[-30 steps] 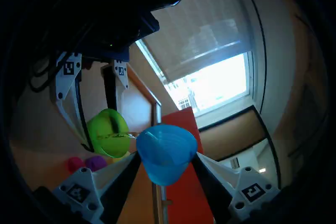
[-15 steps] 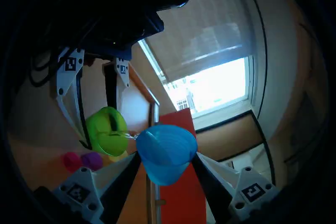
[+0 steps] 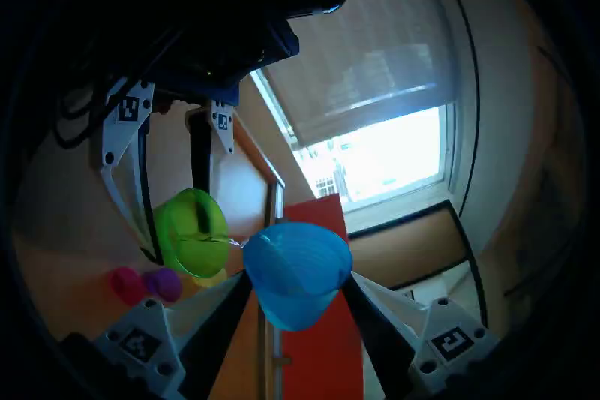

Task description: Pour water

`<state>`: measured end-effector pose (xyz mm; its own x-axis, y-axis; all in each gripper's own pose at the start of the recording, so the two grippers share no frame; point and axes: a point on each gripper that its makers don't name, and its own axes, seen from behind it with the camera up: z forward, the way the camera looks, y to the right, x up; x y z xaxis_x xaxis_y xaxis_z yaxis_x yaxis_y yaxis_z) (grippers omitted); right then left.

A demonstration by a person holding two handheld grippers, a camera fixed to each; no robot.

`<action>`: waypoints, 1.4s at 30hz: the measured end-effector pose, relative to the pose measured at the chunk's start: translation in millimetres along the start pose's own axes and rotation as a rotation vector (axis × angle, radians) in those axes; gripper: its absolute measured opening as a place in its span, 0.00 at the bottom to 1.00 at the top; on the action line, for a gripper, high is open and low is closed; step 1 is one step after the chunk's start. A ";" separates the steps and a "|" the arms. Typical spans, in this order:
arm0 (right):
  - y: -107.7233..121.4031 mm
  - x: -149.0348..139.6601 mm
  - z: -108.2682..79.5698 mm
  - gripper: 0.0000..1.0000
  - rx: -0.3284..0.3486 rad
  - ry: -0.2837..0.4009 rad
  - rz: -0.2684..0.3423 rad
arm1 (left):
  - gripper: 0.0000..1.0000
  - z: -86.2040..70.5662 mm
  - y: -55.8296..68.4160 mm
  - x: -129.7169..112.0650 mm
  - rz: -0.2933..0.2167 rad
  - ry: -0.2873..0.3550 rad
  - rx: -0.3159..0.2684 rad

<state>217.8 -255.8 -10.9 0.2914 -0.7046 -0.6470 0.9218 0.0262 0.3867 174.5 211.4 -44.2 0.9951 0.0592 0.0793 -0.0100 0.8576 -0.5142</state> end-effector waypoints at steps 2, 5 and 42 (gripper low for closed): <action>-0.7 0.2 0.0 0.89 0.000 0.000 0.001 | 0.84 0.2 0.0 -0.5 -0.001 -0.001 0.000; -1.0 0.5 -0.1 0.89 0.000 0.000 0.000 | 0.84 0.1 0.1 -1.1 0.000 -0.001 -0.001; 2.0 7.1 -6.5 0.88 -0.007 -0.009 -0.077 | 0.84 -0.1 1.5 1.2 0.002 0.004 -0.002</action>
<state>223.4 -256.1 -19.0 0.2175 -0.7108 -0.6690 0.9431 -0.0237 0.3318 175.7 212.7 -44.9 0.9954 0.0588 0.0753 -0.0116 0.8564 -0.5162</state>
